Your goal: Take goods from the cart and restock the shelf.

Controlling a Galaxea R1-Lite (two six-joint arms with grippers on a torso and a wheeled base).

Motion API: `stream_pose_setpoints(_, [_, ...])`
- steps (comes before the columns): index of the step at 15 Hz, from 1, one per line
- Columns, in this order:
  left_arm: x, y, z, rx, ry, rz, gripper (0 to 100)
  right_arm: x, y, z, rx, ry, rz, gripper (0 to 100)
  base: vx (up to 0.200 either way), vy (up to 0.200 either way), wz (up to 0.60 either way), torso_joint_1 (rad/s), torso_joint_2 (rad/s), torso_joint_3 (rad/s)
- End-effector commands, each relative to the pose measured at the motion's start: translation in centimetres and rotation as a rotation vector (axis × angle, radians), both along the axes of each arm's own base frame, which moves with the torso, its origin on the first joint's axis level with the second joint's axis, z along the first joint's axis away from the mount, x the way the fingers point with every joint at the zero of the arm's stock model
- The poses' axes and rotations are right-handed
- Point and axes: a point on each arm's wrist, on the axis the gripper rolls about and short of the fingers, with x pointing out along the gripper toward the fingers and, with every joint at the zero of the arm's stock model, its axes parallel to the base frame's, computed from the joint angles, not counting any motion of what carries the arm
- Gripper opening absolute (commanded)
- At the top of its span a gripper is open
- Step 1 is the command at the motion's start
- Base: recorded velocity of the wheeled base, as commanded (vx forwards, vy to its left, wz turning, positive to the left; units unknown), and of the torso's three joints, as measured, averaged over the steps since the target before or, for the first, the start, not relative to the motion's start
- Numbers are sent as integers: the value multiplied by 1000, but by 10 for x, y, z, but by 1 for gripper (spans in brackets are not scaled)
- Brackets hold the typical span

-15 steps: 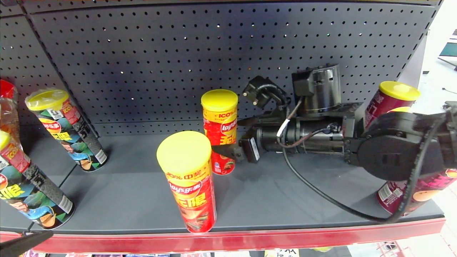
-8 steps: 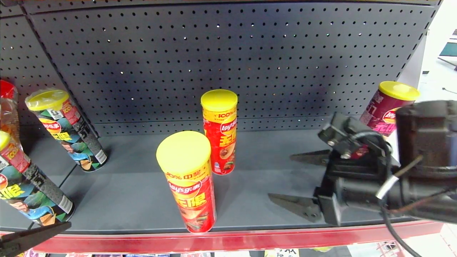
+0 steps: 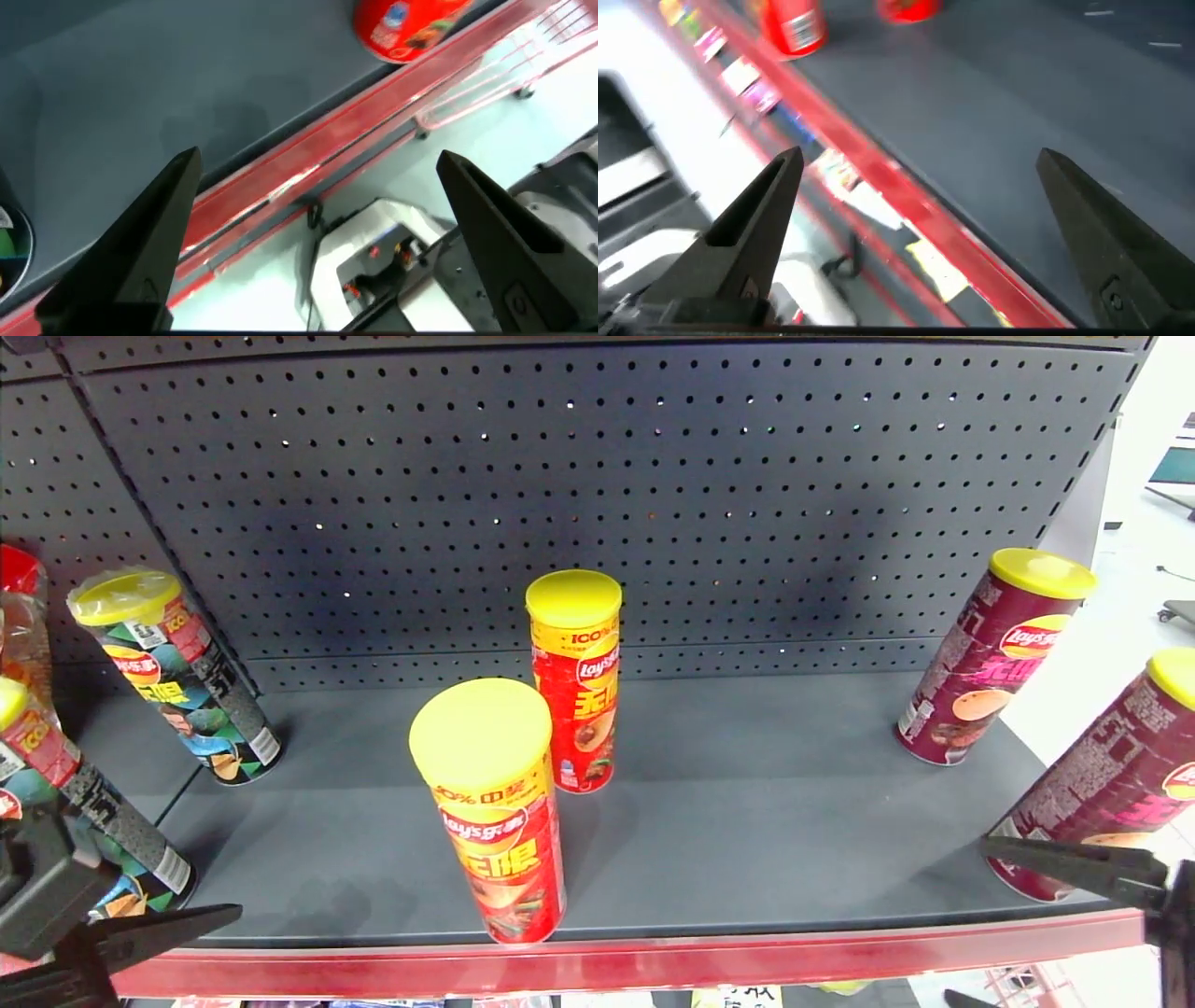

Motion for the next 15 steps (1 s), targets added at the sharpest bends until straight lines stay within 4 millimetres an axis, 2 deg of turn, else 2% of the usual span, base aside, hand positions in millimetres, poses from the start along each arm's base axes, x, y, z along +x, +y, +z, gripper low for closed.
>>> stream_pose_setpoints(1, [26,-8,-2,53,73,10,100,-29,-30,0,82,-92,-127,100,0,0,0,0,0,0])
stream_pose_setpoints(4, [52,-17,6,71,91,2,100,-47,-42,-5,130,-55,-195,100,0,0,0,0,0,0])
stream_pose_setpoints(8, [79,-27,3,130,111,-40,100,-53,-47,-6,152,-64,-274,100,0,0,0,0,0,0])
stream_pose_setpoints(15, [98,-41,-9,181,158,-107,100,-52,-48,-4,167,-59,-286,100,0,0,0,0,0,0])
